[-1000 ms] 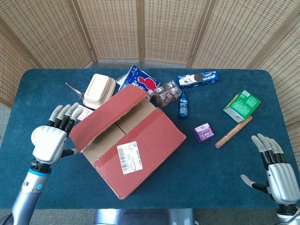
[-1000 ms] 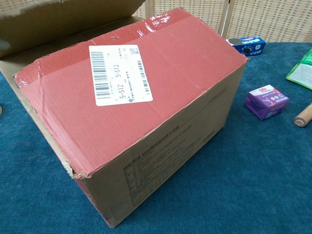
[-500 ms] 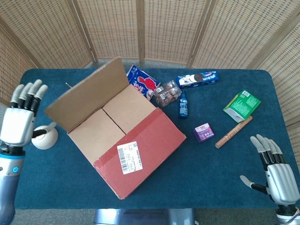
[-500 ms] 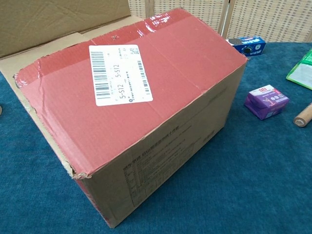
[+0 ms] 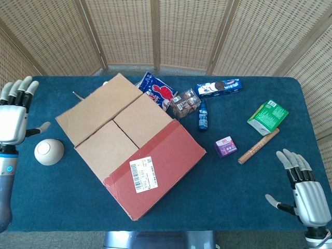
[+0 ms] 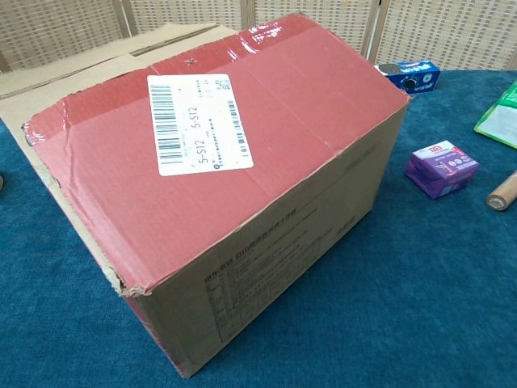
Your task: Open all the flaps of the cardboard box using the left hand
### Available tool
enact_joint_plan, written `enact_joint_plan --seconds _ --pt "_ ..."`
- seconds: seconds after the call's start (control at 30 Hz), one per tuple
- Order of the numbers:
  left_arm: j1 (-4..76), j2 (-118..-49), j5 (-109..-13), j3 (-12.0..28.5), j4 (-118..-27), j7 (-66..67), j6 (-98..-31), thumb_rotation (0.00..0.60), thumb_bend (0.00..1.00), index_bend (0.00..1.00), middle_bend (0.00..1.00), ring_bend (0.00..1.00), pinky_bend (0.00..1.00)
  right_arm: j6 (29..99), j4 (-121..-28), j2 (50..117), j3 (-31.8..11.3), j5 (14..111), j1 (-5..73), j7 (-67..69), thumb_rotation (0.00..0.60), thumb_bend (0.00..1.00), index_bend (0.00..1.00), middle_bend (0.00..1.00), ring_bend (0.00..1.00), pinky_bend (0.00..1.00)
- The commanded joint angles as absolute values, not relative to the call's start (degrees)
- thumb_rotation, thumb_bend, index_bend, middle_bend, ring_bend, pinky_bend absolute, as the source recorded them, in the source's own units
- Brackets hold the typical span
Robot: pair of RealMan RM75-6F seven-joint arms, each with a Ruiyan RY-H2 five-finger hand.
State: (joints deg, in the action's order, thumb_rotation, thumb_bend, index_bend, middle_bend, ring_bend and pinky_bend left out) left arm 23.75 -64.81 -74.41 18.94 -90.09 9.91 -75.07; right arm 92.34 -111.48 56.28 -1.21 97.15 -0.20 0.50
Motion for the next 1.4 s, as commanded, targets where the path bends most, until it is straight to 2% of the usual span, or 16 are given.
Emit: enact_joint_plan --seconds 0.03,0.3,0.5,0.73,1.0,1.4 --pt "25.0 -65.92 -75.2 17.58 -92.28 6.92 -73.21 0.6 0.28 0.02 0.0 0.0 0.03 92.02 -111.37 56.22 -1.21 97.02 -0.05 0.64 0.6 0.0 0.0 0.0 0.0 0.0" --pt "27.87 -67.98 -75.43 16.71 -101.12 3.54 -69.49 0.6 0.18 0.0 0.0 0.0 0.03 91.81 -111.27 56.09 -1.14 96.96 0.03 0.92 0.6 0.0 0.0 0.0 0.0 0.0" --pt "30.64 -69.97 -74.57 16.89 -103.8 4.6 -67.18 0.6 0.05 0.0 0.0 0.0 0.05 91.56 -111.21 56.2 -1.19 96.83 0.18 0.75 0.6 0.0 0.0 0.0 0.0 0.0" --pt "33.74 -73.3 -71.28 17.33 -105.05 9.04 -65.56 0.6 0.05 0.0 0.0 0.0 0.05 91.58 -111.24 56.34 -1.14 97.04 0.19 0.31 0.6 0.0 0.0 0.0 0.0 0.0" --pt "38.22 -80.19 -67.9 17.88 -105.6 16.17 -65.8 0.6 0.04 0.0 0.0 0.0 0.05 91.56 -111.22 56.48 -1.18 97.14 0.27 -0.04 0.6 0.0 0.0 0.0 0.0 0.0" --pt "40.34 -83.66 -66.64 18.18 -108.02 17.27 -67.01 0.6 0.04 0.0 0.0 0.0 0.05 91.44 -111.2 56.31 -1.13 97.07 0.33 0.14 0.6 0.0 0.0 0.0 0.0 0.0"
